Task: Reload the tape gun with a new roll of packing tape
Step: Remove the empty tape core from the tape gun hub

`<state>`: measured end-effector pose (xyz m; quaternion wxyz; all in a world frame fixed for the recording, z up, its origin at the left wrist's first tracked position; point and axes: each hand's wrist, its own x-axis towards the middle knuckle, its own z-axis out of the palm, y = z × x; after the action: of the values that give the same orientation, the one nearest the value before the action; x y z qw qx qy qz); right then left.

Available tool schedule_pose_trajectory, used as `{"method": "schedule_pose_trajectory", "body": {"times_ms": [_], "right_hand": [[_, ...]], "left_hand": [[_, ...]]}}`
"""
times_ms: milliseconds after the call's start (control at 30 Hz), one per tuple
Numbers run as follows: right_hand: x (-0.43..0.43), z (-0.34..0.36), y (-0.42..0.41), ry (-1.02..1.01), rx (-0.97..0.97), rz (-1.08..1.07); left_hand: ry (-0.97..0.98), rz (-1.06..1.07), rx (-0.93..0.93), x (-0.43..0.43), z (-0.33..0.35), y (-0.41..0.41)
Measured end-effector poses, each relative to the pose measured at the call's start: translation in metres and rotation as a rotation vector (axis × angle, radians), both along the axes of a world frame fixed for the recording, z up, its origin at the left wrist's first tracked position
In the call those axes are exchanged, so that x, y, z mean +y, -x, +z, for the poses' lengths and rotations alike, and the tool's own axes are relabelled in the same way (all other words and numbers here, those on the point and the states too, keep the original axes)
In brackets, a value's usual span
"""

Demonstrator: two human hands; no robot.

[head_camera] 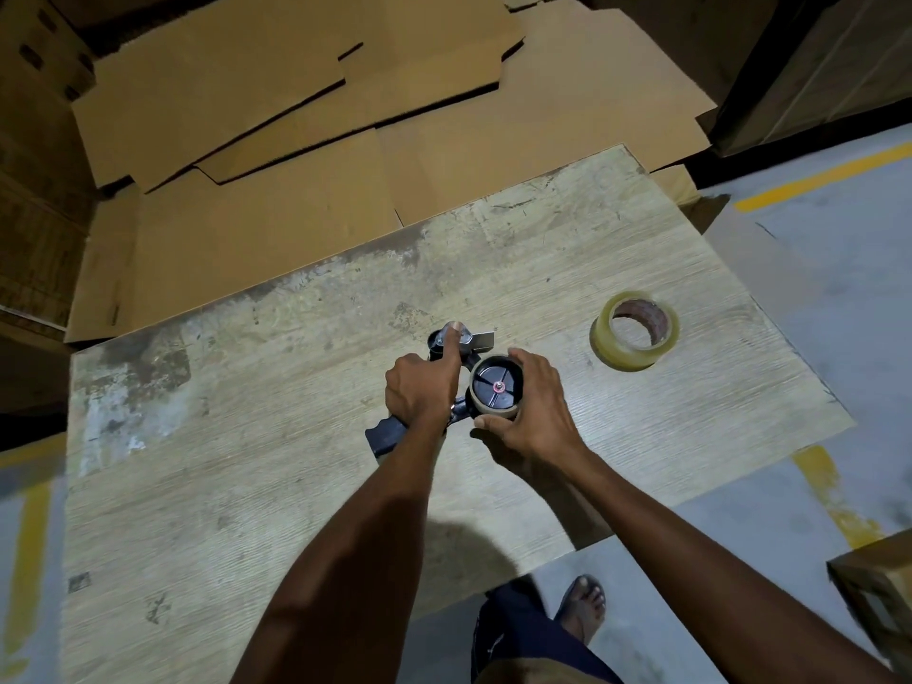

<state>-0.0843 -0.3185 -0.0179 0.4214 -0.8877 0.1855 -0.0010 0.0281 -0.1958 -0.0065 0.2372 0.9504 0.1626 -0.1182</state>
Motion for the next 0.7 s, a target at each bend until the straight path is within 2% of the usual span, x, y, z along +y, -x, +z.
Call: {"method": "schedule_pose_trajectory", "body": {"times_ms": [100, 267, 467, 700], "right_hand": [[0.008, -0.01, -0.011, -0.142, -0.017, -0.067], [0.009, -0.022, -0.014, -0.075, -0.192, -0.123], [-0.007, -0.027, -0.018, -0.027, -0.216, 0.016], [-0.028, -0.023, -0.029, 0.043, -0.225, 0.285]], "left_hand": [[-0.035, -0.02, 0.0, 0.0, -0.002, -0.001], [-0.042, 0.016, -0.05, -0.001, -0.009, -0.003], [-0.018, 0.028, -0.094, -0.006, -0.008, -0.001], [0.028, 0.051, -0.111, -0.002, -0.006, -0.002]]}}
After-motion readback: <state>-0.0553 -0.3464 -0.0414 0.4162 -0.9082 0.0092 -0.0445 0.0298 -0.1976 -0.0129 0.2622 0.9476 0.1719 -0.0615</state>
